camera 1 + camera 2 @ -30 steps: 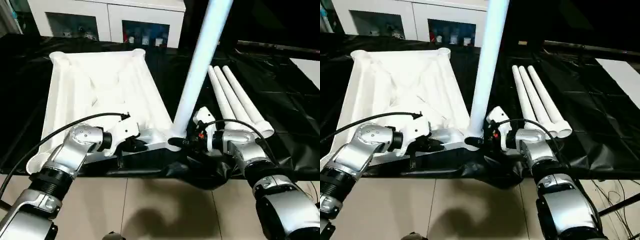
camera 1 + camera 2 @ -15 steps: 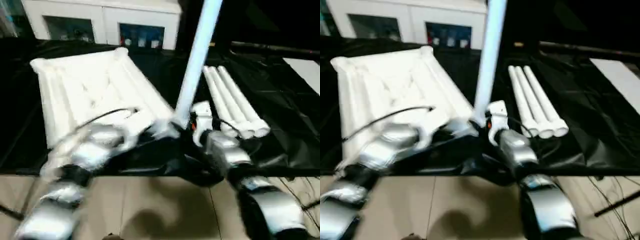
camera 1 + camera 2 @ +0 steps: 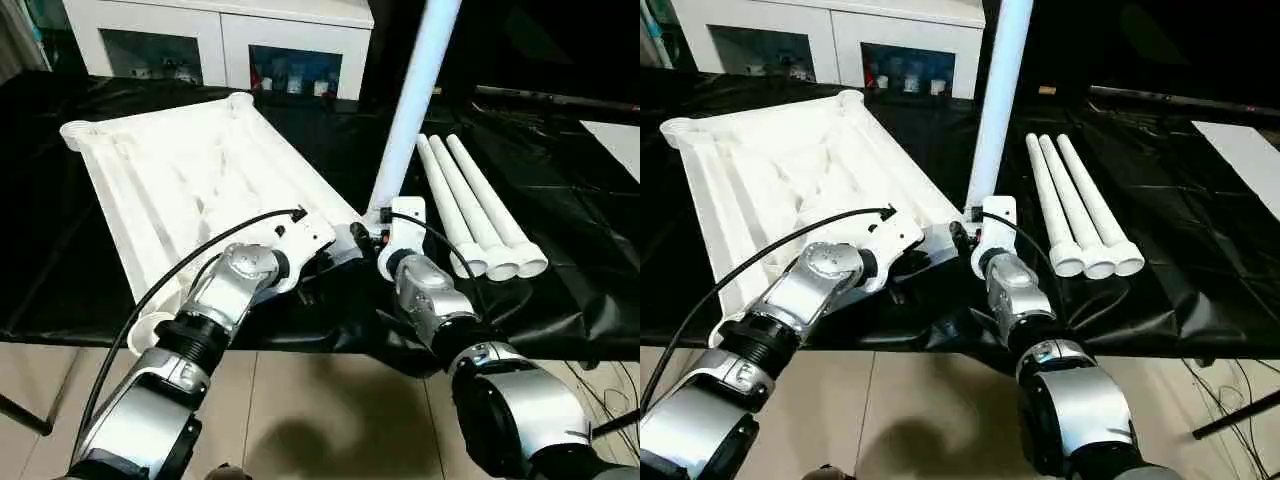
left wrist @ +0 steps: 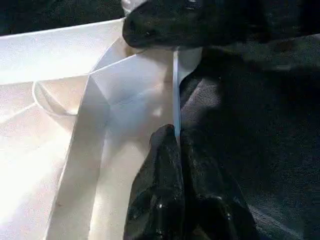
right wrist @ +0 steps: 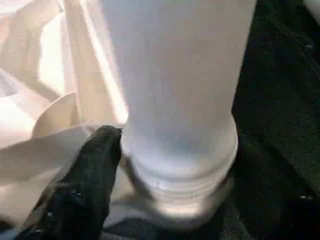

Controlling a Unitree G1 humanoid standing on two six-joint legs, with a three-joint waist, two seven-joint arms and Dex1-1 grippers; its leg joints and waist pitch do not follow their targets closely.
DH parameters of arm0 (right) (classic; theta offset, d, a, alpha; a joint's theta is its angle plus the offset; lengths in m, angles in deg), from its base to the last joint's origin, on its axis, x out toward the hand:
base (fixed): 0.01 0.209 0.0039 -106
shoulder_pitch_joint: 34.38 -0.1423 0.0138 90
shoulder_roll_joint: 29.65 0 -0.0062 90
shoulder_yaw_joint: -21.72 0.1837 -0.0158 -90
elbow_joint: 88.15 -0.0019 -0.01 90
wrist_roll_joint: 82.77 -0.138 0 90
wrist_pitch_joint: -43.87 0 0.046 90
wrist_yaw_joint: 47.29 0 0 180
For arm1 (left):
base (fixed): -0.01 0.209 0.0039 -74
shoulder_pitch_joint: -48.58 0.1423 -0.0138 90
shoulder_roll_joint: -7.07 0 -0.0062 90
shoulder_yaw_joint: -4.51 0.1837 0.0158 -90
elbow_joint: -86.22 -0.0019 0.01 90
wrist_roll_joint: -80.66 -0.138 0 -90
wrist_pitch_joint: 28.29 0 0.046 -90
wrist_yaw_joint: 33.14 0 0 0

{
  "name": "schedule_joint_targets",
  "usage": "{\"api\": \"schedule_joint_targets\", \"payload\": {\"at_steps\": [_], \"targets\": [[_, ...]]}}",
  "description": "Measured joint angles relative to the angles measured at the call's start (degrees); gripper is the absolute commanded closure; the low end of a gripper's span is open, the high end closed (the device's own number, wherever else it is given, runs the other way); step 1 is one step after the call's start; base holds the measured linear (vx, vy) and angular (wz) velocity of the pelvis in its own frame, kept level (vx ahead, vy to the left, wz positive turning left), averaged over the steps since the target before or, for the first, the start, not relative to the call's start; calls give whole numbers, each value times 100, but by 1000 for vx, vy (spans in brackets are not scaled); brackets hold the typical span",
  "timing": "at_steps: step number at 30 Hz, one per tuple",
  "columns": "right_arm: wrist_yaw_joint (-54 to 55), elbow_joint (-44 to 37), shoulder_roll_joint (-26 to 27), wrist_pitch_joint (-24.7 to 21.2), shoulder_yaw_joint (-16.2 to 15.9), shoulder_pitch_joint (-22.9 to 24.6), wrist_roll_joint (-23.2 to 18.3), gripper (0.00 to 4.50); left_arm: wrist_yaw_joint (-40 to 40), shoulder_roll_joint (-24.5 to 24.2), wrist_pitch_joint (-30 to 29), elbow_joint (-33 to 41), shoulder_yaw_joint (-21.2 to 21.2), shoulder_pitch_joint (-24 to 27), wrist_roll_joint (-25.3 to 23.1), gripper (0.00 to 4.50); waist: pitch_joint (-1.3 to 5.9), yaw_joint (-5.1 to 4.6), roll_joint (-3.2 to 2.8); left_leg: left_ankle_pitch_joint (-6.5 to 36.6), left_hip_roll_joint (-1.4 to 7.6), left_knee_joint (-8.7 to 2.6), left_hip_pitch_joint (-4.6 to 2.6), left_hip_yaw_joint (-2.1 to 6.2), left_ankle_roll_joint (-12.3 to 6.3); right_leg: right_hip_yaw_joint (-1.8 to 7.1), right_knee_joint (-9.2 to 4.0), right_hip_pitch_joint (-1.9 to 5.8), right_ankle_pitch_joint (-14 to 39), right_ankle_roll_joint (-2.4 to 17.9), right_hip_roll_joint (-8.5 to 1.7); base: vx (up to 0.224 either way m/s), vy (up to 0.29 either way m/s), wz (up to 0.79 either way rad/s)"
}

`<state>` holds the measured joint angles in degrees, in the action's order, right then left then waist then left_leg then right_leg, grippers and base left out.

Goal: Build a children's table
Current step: Rotate leg to tighten

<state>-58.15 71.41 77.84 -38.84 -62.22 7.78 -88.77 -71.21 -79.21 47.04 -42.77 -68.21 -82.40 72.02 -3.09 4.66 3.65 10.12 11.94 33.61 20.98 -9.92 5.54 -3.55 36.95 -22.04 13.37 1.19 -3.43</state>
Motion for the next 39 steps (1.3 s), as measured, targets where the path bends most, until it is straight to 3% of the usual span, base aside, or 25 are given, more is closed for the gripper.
{"api": "schedule_joint_targets", "payload": {"at_steps": [5,15,19,26,29,39], "targets": [[-480,-74,-242,61,-337,74,236,64,-264,-162,26,234,-43,143,96,450,-2,-52,0,0,1,-7,4,0,0,-1,-5,-4,1,-1,3,0,0,0],[-3415,-832,-1220,-14,-768,504,299,64,-1616,-1055,650,743,-45,588,397,450,-4,-79,-4,-6,2,-12,11,-1,-14,-2,-29,-3,3,-2,4,0,0,0],[-4271,-883,-1372,-35,-904,522,203,64,-2158,-1313,781,968,-52,781,574,450,-8,-89,-9,-6,2,-8,15,-1,-16,-3,-28,-3,3,-1,4,0,0,0],[-4603,-989,-1398,-33,-995,518,225,64,-2419,-1349,812,1077,-14,823,622,450,-8,42,-6,-6,2,-7,17,-3,-19,-4,-30,-3,4,-1,2,0,0,0],[-4708,-990,-1398,-33,-995,518,218,64,-2453,-1360,838,1081,-2,827,631,450,-8,50,-6,-6,2,-7,17,-3,-19,-4,-30,-3,4,0,2,0,0,0],[-4939,-988,-1395,-33,-1046,518,216,160,-2548,-1412,828,1178,-3,895,657,450,-8,48,-5,-7,2,-5,16,-4,-20,-4,-28,-3,4,0,2,0,0,0]]}}
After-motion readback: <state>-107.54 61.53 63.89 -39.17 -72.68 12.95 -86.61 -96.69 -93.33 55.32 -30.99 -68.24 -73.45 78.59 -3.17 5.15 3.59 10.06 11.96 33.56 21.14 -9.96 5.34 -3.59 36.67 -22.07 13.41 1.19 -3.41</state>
